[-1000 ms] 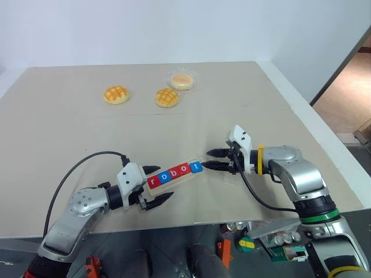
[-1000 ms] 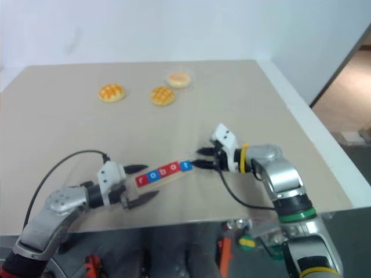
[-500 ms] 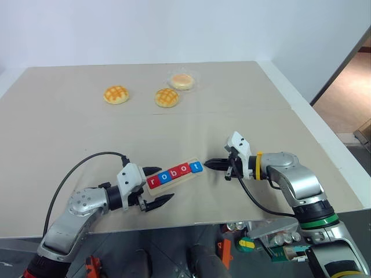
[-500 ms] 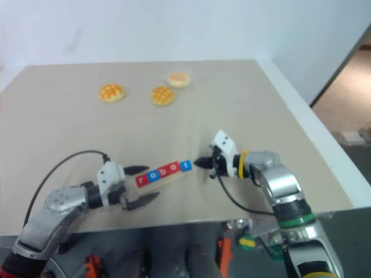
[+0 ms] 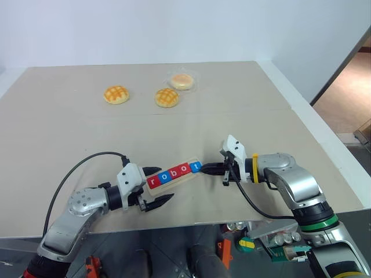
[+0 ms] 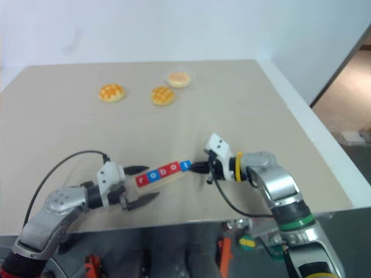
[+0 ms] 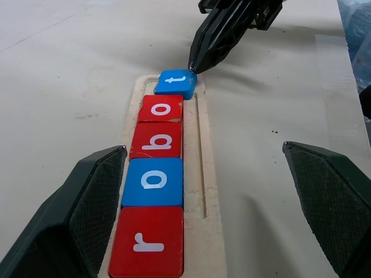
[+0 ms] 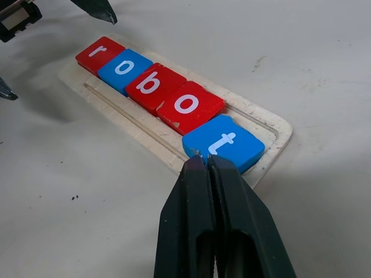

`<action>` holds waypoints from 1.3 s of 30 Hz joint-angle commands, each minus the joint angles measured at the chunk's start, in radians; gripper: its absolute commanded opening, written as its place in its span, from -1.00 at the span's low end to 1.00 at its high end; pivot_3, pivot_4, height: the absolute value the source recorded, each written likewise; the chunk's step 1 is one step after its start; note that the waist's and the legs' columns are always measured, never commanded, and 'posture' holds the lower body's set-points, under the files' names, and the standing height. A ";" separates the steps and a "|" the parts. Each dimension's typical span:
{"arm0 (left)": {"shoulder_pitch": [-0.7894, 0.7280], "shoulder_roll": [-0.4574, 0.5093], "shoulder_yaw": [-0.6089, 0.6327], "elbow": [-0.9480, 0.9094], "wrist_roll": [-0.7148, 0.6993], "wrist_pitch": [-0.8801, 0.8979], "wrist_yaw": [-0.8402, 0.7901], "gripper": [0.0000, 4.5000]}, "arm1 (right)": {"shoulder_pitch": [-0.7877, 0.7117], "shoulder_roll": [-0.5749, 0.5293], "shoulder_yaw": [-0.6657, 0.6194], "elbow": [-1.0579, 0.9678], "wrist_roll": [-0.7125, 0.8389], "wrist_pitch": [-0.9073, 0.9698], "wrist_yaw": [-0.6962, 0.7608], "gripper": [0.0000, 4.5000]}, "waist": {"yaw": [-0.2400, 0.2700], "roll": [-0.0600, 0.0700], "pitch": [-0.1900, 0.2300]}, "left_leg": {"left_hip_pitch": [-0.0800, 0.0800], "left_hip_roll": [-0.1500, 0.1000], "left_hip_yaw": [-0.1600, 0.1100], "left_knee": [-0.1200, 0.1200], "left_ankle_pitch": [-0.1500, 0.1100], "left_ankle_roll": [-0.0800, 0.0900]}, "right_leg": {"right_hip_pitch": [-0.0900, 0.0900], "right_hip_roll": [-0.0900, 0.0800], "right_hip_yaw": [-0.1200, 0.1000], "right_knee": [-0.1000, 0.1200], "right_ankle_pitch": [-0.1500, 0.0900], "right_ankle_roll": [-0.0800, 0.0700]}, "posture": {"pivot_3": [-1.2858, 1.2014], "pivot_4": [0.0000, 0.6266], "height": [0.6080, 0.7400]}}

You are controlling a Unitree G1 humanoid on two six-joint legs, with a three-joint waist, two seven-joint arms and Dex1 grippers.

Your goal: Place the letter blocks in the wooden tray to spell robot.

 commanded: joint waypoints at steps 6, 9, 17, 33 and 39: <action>0.007 -0.002 0.013 -0.032 0.003 -0.012 0.009 1.00 | -0.011 0.000 0.008 -0.008 -0.009 -0.039 0.003 -0.98 | 0.000 0.000 0.000 | 0.000 0.000 0.000 0.000 0.000 0.000 | 0.000 0.000 0.000 0.000 0.000 0.000 | 0.03 -0.52 1.00; 0.007 -0.004 0.009 -0.032 0.004 -0.012 0.009 1.00 | -0.020 0.009 0.018 0.002 -0.016 -0.049 0.003 -0.98 | 0.000 0.000 0.000 | 0.000 0.000 0.000 0.000 0.000 0.000 | 0.000 0.000 0.000 0.000 0.000 0.000 | 0.03 -0.52 1.00; 0.004 -0.004 0.011 -0.027 0.005 -0.012 0.007 1.00 | -0.039 0.004 -0.001 0.003 -0.010 -0.069 0.001 -0.98 | 0.000 0.000 0.000 | 0.000 0.000 0.000 0.000 0.000 0.000 | 0.000 0.000 0.000 0.000 0.000 0.000 | 0.03 -0.52 1.00; -0.007 -0.014 0.026 -0.041 -0.062 0.032 -0.008 1.00 | 0.049 -0.072 -0.041 -0.094 0.023 -0.029 -0.003 -0.98 | 0.000 0.000 0.000 | 0.000 0.000 0.000 0.000 0.000 0.000 | 0.000 0.000 0.000 0.000 0.000 0.000 | 0.03 -0.52 1.00; -0.008 -0.026 0.044 -0.069 -0.112 0.078 0.021 1.00 | 0.015 -0.042 -0.012 -0.046 0.002 -0.049 -0.012 -0.98 | 0.000 0.000 0.000 | 0.000 0.000 0.000 0.000 0.000 0.000 | 0.000 0.000 0.000 0.000 0.000 0.000 | 0.03 -0.52 1.00</action>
